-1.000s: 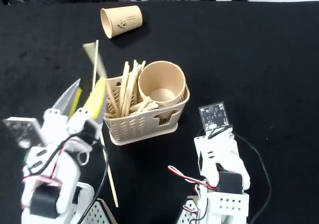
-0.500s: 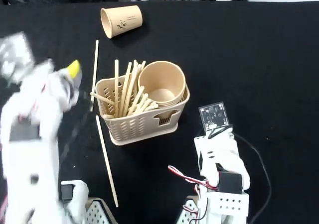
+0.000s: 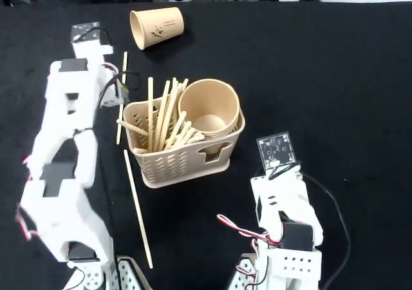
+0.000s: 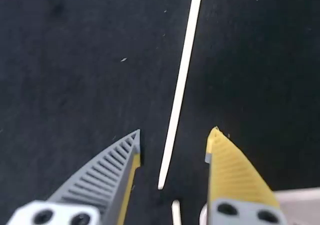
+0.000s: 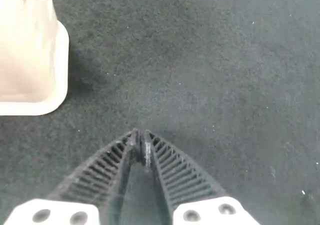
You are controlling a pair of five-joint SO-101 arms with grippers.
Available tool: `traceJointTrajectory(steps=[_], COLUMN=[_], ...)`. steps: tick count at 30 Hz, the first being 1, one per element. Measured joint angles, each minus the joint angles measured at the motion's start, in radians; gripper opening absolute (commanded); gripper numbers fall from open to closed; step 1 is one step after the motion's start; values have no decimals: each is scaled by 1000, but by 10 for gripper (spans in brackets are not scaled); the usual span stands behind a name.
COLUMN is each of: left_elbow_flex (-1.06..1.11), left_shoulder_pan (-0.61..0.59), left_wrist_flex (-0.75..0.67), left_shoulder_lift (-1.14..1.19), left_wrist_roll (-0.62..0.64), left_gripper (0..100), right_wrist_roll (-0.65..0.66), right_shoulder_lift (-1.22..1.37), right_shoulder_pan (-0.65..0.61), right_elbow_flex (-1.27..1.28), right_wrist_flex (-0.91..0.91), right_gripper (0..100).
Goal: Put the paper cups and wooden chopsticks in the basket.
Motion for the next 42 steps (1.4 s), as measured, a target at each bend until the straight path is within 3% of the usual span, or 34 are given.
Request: traceJointTrajectory(steps=[9,13,18,27,36,42], left_elbow_flex=[-331,-509,-775,-1211,-1231,-942], left_shoulder_pan=[26,26,26,20,5,-9], left_wrist_flex=[71,201,341,554,569,569], left_shoulder_lift=[356,500,664,858,859,631], left_wrist_roll=[-2,-2,-2,-9,51,74], left_gripper=[212,191,28,29,29,29], right_wrist_roll=[0,0,0,0,0,0], right_shoulder_lift=[0,0,0,0,0,0], right_shoulder_pan=[0,0,0,0,0,0], right_elbow_flex=[0,0,0,0,0,0], right_wrist_flex=[0,0,0,0,0,0], right_gripper=[11,11,11,11,11,11])
